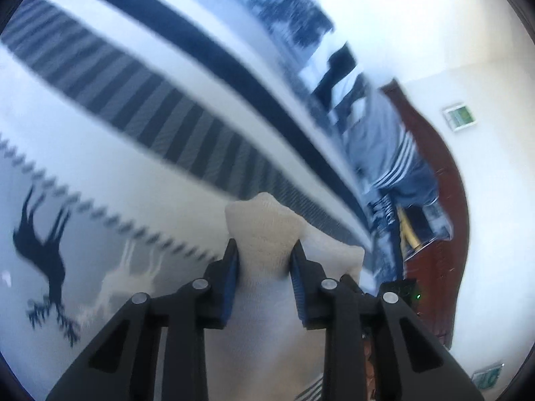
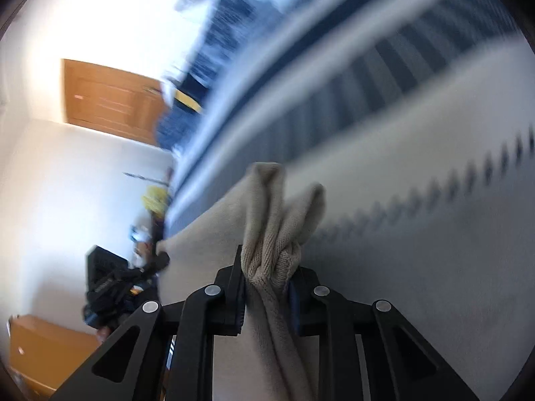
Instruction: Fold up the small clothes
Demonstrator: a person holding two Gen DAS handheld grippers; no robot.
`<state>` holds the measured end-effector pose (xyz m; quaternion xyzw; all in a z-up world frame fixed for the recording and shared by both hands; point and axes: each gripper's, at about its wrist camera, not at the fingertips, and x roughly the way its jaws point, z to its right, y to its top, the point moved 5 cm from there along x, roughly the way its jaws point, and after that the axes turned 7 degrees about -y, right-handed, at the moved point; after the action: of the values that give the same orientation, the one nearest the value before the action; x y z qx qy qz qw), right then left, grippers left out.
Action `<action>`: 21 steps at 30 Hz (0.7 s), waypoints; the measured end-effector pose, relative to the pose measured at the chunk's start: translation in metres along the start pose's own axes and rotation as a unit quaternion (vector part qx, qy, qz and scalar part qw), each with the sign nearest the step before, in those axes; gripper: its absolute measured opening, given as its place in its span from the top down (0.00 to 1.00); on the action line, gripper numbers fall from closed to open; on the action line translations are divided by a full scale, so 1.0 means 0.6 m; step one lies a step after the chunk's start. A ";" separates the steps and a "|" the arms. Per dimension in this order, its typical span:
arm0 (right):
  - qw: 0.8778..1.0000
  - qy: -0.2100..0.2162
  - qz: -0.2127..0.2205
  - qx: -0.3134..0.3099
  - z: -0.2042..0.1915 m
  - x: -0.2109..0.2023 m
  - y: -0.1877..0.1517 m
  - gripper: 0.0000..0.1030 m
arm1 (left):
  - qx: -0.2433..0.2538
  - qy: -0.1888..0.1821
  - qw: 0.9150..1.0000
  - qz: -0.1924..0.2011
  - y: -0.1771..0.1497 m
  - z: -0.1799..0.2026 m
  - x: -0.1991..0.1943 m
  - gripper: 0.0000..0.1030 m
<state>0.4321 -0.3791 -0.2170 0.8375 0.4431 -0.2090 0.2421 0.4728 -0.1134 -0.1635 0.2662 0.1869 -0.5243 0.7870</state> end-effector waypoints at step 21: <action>0.991 -0.099 -0.089 -0.019 0.008 -0.028 -0.161 0.46 | 0.071 0.165 0.982 -0.059 -0.258 -0.083 -0.085 0.40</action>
<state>0.3415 -0.3453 -0.2327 0.7649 0.4941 -0.3028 0.2812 0.3096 -0.0936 -0.2077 0.3931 0.2920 -0.5305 0.6919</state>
